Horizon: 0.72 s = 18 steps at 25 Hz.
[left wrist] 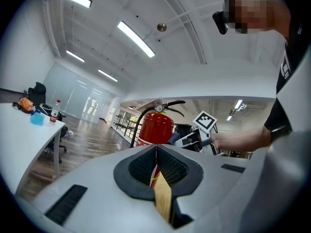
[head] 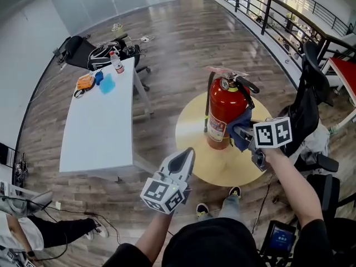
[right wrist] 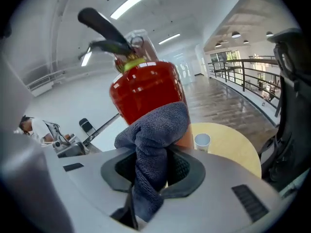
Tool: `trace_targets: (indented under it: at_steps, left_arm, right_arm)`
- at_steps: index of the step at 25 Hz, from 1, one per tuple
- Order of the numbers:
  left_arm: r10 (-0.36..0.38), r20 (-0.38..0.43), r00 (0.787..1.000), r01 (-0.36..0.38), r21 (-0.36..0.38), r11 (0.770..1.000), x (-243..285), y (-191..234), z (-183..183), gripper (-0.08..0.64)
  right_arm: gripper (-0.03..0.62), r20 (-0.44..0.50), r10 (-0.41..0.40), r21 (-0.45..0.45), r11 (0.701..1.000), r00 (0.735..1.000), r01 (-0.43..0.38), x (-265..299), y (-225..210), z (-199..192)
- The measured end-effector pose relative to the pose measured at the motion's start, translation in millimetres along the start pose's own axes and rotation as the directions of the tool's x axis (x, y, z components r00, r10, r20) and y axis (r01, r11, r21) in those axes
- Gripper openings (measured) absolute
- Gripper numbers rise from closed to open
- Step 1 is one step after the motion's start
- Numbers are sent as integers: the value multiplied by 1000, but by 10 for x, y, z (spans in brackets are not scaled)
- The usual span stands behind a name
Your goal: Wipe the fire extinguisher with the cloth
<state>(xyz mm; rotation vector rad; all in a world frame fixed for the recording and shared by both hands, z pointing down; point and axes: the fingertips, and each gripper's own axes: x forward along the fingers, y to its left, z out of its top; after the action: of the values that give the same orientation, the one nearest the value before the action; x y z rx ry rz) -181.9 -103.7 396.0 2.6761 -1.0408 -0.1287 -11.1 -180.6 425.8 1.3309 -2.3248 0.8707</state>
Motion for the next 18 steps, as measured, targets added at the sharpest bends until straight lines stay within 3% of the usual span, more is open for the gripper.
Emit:
trace_targets:
  at_steps: [5, 8, 15, 18]
  left_arm:
    - [-14, -13, 1000, 14, -4, 1000, 66, -48, -35, 23]
    - [-3, -26, 1000, 2, -2, 1000, 6, -27, -58, 23]
    - [76, -39, 996, -77, -17, 997, -89, 202, -157, 23]
    - [102, -62, 993, -104, -21, 994, -113, 270, -231, 23]
  right_arm:
    - [110, -196, -7, 153, 988, 980, 37, 568, -348, -803]
    - [110, -265, -10, 176, 983, 964, 58, 826, -455, -1193]
    - [112, -368, -77, 74, 991, 927, 111, 1178, -820, -1603]
    - [112, -403, -124, -93, 991, 907, 94, 1273, -1025, -1768]
